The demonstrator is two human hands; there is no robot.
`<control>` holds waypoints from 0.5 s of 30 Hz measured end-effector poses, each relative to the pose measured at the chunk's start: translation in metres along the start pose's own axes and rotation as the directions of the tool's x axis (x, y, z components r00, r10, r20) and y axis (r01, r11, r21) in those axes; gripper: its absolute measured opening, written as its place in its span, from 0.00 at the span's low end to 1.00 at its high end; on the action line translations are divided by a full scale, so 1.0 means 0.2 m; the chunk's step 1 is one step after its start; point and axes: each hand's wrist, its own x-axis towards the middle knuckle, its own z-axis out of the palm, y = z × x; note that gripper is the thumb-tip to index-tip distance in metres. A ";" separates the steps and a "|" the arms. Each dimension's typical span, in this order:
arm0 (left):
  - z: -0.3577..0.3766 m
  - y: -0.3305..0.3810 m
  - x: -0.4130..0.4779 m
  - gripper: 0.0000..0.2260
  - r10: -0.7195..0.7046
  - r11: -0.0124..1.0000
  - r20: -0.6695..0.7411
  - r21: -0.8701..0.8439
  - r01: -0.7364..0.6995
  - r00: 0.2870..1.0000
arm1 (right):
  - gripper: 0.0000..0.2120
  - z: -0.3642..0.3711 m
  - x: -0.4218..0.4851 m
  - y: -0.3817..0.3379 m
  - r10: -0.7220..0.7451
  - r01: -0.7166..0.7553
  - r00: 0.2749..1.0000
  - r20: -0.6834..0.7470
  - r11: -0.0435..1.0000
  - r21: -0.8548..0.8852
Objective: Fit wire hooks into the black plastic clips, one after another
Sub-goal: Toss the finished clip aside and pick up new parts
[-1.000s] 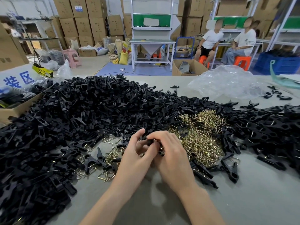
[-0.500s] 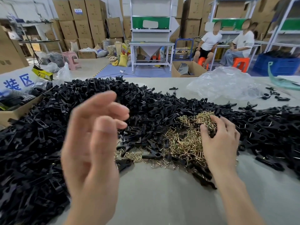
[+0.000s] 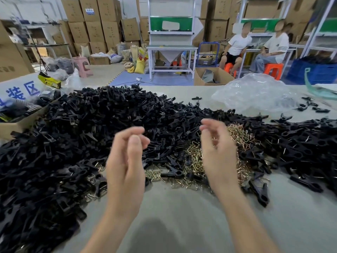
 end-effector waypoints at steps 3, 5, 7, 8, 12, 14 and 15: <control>0.02 -0.12 -0.07 0.11 -0.142 0.979 0.090 0.159 0.127 0.986 | 0.13 0.08 -0.09 0.14 -0.089 0.120 0.990 0.109 0.939 -0.324; 0.01 -0.16 -0.08 0.11 -0.167 0.963 0.129 0.234 0.133 0.978 | 0.14 0.10 -0.11 0.18 -0.132 0.214 0.971 0.199 0.855 -0.473; 0.02 -0.18 -0.11 0.12 -0.190 0.952 0.172 0.273 0.138 0.967 | 0.13 0.12 -0.13 0.20 -0.154 0.268 0.957 0.244 0.787 -0.556; 0.02 -0.19 -0.12 0.12 -0.197 0.946 0.186 0.295 0.137 0.963 | 0.13 0.12 -0.13 0.20 -0.163 0.284 0.954 0.252 0.763 -0.581; 0.03 -0.21 -0.14 0.15 -0.210 0.933 0.219 0.336 0.128 0.953 | 0.11 0.15 -0.15 0.18 -0.285 0.399 0.917 0.280 0.688 -0.606; 0.03 -0.21 -0.14 0.15 -0.213 0.930 0.220 0.344 0.129 0.952 | 0.10 0.17 -0.16 0.18 -0.353 0.467 0.884 0.306 0.669 -0.578; 0.03 -0.21 -0.14 0.15 -0.215 0.932 0.223 0.338 0.132 0.951 | 0.10 0.18 -0.17 0.18 -0.374 0.495 0.869 0.324 0.664 -0.560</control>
